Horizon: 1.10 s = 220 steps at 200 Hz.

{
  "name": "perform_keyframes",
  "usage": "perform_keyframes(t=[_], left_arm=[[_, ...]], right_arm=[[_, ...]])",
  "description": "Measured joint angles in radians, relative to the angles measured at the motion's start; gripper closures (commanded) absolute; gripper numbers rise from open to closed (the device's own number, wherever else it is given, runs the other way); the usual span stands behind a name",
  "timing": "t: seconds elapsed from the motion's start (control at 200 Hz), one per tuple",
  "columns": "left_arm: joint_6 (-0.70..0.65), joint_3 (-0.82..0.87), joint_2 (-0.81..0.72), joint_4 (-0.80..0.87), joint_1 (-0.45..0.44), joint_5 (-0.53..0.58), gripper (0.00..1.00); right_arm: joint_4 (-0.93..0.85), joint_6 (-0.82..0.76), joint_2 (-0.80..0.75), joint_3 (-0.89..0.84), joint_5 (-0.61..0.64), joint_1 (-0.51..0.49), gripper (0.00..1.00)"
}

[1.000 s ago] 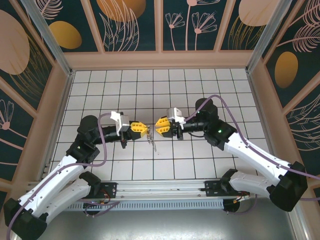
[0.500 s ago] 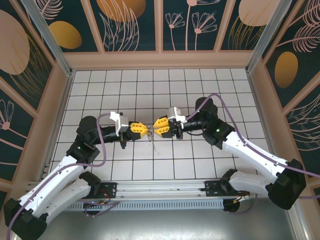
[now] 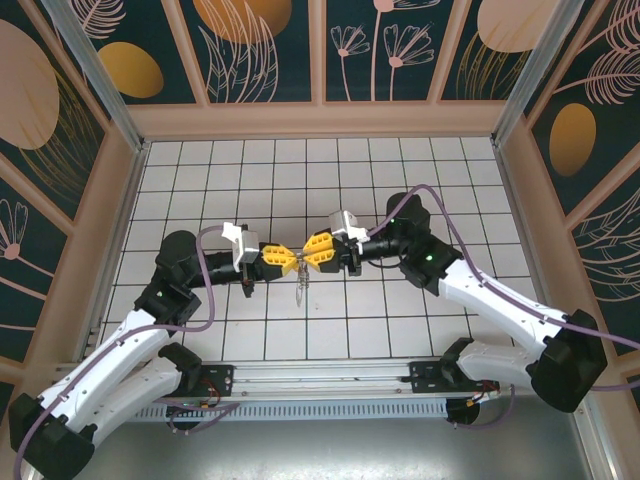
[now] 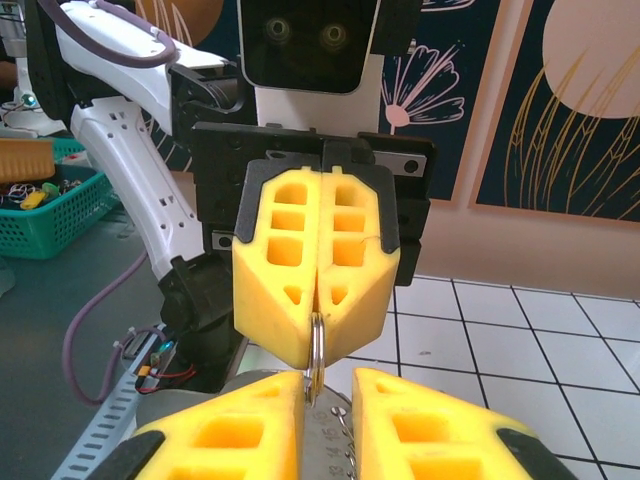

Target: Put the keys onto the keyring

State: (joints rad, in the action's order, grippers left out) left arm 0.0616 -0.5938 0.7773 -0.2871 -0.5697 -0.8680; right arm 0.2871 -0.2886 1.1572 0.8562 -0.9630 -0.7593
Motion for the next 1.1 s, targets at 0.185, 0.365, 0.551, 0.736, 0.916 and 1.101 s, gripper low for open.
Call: perform_keyframes(t=[0.185,0.365,0.551,0.736,0.916,1.101], left_arm=[[-0.003,0.000,0.011,0.007,0.001,0.002,1.00],[-0.009,-0.001,0.013,0.022,0.003,0.009,1.00],[-0.014,-0.001,-0.001,0.029,0.001,0.021,0.62],[-0.004,0.006,-0.083,0.030,0.001,0.070,0.57],[-0.004,0.007,-0.117,0.041,0.001,0.092,0.56],[-0.006,-0.017,-0.106,0.089,0.001,0.092,0.56]], right_arm=[[0.009,0.003,0.018,0.001,-0.002,-0.001,1.00],[0.001,0.006,0.024,0.003,-0.004,-0.001,1.00],[0.032,0.026,0.024,0.000,-0.005,0.005,1.00],[0.143,0.115,-0.013,-0.032,-0.029,0.045,1.00],[0.211,0.164,-0.039,-0.035,-0.066,0.053,1.00],[0.229,0.172,-0.035,-0.034,-0.106,0.053,1.00]])
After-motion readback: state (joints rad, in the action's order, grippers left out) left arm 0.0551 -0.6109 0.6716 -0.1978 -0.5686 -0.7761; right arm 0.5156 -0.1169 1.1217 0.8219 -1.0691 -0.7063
